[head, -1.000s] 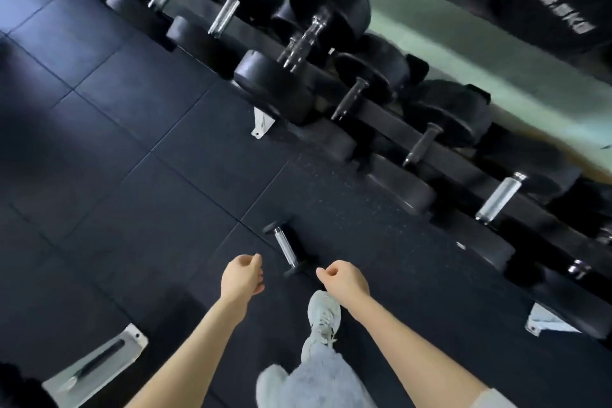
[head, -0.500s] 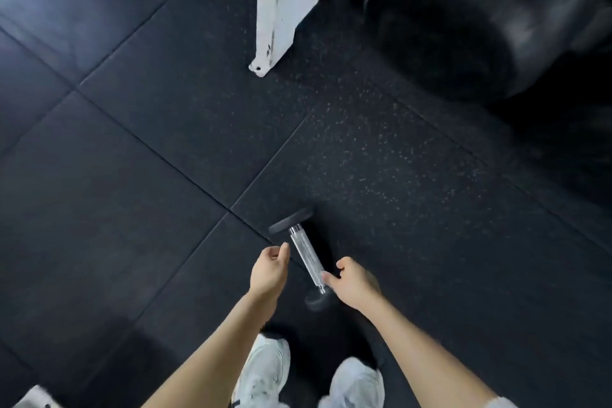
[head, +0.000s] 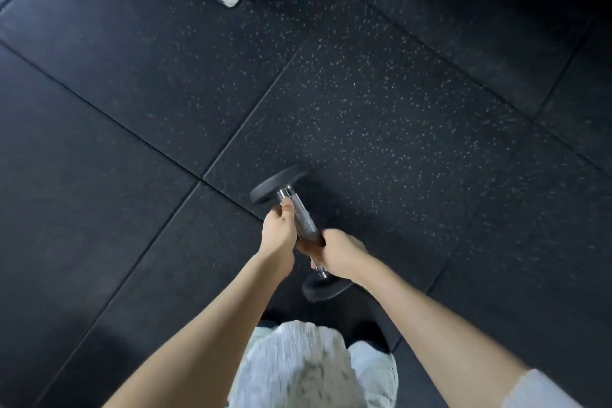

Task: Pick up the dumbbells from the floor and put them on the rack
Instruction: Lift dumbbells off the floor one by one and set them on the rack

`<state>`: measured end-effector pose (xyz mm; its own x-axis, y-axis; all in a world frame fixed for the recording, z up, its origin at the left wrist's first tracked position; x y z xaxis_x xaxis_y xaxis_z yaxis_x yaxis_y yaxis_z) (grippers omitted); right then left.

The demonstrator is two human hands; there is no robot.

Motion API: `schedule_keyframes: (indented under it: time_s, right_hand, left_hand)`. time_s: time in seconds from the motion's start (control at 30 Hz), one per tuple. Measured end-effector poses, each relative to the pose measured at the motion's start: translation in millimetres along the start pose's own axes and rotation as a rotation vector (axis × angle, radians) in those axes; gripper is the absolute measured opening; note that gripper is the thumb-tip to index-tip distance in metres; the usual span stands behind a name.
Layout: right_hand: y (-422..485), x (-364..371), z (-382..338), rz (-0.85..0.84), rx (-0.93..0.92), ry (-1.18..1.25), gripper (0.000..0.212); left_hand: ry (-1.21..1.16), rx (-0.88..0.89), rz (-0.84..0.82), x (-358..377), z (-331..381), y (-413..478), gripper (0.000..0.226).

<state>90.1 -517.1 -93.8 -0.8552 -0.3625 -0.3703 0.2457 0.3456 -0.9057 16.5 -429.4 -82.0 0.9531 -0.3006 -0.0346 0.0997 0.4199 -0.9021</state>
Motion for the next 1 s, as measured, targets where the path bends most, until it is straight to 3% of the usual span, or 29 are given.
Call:
schedule_keyframes:
  time_s: [0.3, 0.43, 0.6, 0.8, 1.0]
  right_hand:
    - [-182, -68, -25, -0.027, -0.081, 0.249, 0.054]
    - [-311, -116, -28, 0.033, -0.050, 0.213, 0.063]
    - [-465, -163, -28, 0.103, -0.010, 0.258, 0.053]
    - [-615, -203, -1, 0.229, 0.005, 0.444, 0.047]
    - [-714, -244, 66, 0.384, 0.059, 0.577, 0.055]
  left_hand:
    - [0.101, 0.065, -0.008, 12, 77, -178, 0.031]
    - [0.208, 0.085, -0.066, 23, 122, -300, 0.031]
    - [0.316, 0.093, -0.178, 41, 170, -450, 0.029]
    - [0.490, 0.155, -0.323, 81, 200, -599, 0.029]
    - [0.622, 0.204, -0.479, 159, 192, -702, 0.032]
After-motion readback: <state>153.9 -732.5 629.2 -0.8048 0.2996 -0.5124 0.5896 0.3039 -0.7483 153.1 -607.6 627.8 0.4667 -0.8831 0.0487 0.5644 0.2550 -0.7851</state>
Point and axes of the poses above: each hand's wrist, its own y-axis towards the middle knuckle, its own x-axis out of the palm, z = x × y, the point moved 3 cm from there along y, towards the middle knuckle, and after that the axes turned 9 degrees about -y, right-handed, at the moved point
